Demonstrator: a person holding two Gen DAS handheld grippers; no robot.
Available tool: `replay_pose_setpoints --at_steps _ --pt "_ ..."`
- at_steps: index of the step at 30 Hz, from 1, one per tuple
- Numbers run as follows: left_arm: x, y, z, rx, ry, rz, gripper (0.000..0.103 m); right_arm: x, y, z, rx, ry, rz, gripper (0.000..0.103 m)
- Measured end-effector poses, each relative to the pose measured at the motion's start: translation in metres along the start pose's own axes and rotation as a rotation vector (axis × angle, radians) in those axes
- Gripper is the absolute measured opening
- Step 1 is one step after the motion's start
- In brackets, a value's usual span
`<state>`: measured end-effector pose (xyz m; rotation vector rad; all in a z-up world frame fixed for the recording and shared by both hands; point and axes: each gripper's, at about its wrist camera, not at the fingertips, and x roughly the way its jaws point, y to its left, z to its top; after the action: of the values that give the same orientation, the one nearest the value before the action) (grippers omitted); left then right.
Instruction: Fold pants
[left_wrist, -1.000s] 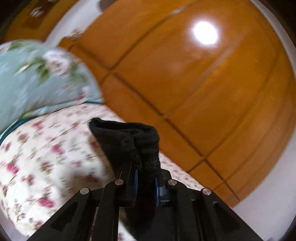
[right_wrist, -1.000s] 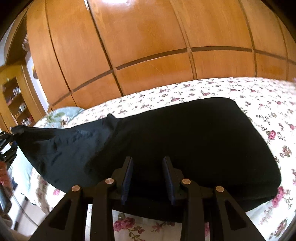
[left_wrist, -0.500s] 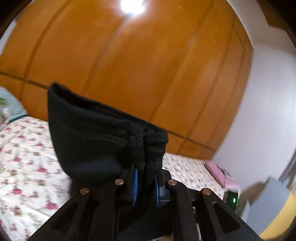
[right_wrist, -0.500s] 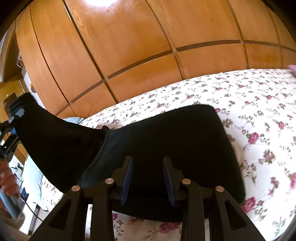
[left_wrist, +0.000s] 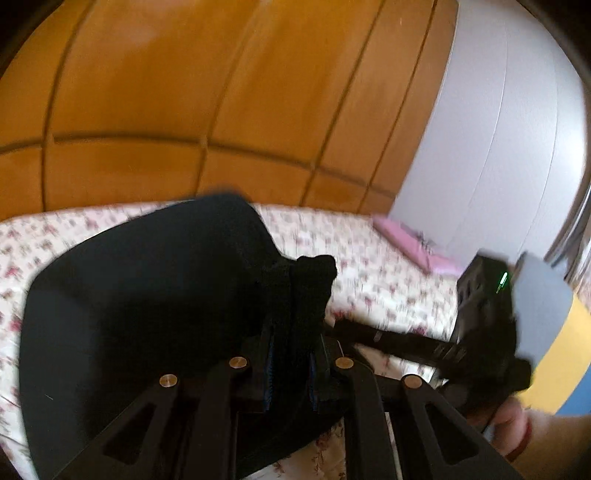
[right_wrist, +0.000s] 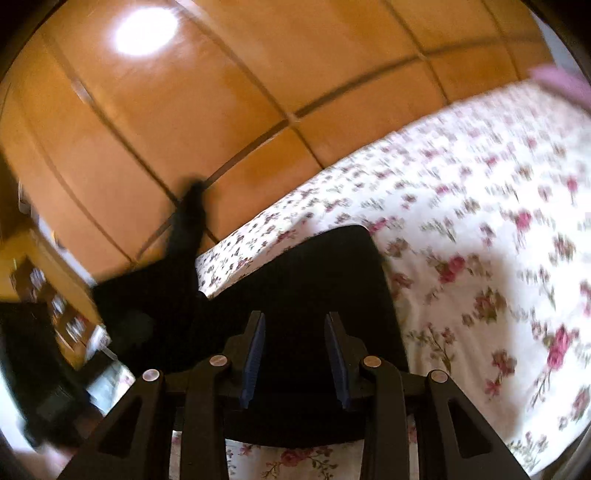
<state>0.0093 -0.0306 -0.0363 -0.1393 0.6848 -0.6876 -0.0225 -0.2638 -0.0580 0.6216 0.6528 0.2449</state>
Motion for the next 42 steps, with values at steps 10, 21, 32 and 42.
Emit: replay_pose_setpoints --at_steps 10,21,32,42 --pt "-0.038 0.007 -0.033 0.004 0.006 -0.010 0.037 0.004 -0.003 -0.005 0.050 0.042 0.117 0.055" --pt "-0.125 0.079 -0.078 -0.039 -0.048 0.328 0.048 0.031 0.009 -0.004 0.049 0.113 0.082 0.061" --pt "-0.102 0.079 -0.102 0.052 0.048 0.377 0.051 0.043 0.014 -0.007 0.100 0.183 0.117 0.051" --pt "-0.087 0.095 -0.094 0.043 0.043 0.449 0.020 0.058 0.026 -0.007 0.059 0.169 0.064 0.015"
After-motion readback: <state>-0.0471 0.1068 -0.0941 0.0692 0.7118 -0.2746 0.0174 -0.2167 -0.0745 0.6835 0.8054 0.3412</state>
